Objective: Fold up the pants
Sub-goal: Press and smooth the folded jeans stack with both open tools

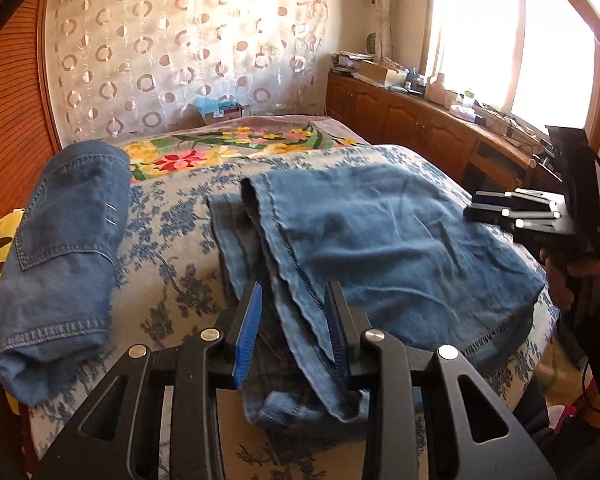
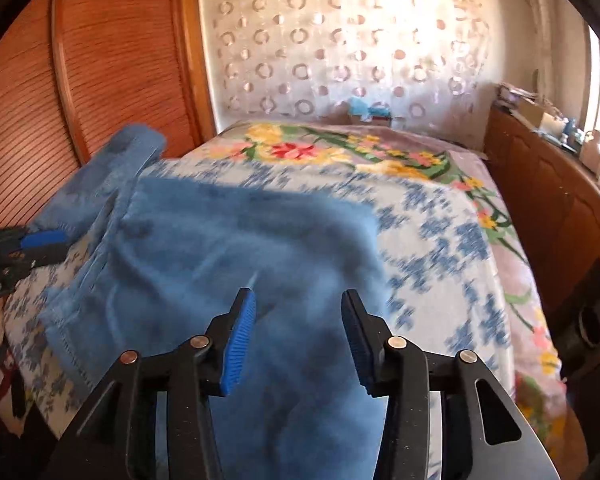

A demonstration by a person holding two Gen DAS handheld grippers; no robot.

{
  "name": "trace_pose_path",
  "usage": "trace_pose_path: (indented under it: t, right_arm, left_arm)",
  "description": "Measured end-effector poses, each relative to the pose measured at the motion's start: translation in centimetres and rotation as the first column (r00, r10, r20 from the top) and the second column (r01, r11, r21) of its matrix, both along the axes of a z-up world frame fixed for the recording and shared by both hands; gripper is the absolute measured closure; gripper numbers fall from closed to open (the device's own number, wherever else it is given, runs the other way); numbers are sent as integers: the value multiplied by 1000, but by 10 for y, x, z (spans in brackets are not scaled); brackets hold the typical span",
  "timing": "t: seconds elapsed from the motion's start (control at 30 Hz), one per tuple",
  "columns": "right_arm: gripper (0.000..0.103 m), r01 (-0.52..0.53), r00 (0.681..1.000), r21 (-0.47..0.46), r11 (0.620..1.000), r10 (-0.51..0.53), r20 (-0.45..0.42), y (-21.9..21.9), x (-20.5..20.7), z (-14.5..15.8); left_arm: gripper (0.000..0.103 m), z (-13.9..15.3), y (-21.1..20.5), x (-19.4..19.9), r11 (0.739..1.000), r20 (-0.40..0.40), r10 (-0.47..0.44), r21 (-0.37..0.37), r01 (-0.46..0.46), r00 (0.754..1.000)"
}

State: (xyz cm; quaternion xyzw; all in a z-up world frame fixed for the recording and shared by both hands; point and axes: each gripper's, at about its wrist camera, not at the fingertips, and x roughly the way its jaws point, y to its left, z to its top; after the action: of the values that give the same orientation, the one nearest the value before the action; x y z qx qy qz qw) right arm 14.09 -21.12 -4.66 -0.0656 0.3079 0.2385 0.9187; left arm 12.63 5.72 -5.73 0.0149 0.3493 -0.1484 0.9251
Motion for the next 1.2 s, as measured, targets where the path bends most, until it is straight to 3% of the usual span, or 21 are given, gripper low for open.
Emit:
trace_pose_path:
  t: [0.37, 0.6, 0.87, 1.07, 1.2]
  right_arm:
    - [55, 0, 999, -8, 1000, -1, -49, 2, -22, -33]
    - [55, 24, 998, 26, 999, -23, -60, -7, -36, -27]
    - [55, 73, 997, 26, 997, -73, -32, -31, -63, -19]
    - [43, 122, 992, 38, 992, -121, -23, -58, -82, -14]
    - [41, 155, 987, 36, 987, -153, -43, -72, -86, -17]
  left_arm:
    - [68, -21, -21, -10, 1000, -32, -9, 29, 10, 999]
    - [26, -31, -28, -10, 999, -54, -15, 40, 17, 998]
    - [26, -31, -31, -17, 999, -46, -7, 38, 9, 999]
    - [26, -28, -36, -25, 999, -35, -11, 46, 12, 999]
    - [26, -27, -42, -28, 999, -31, -17, 48, 18, 999]
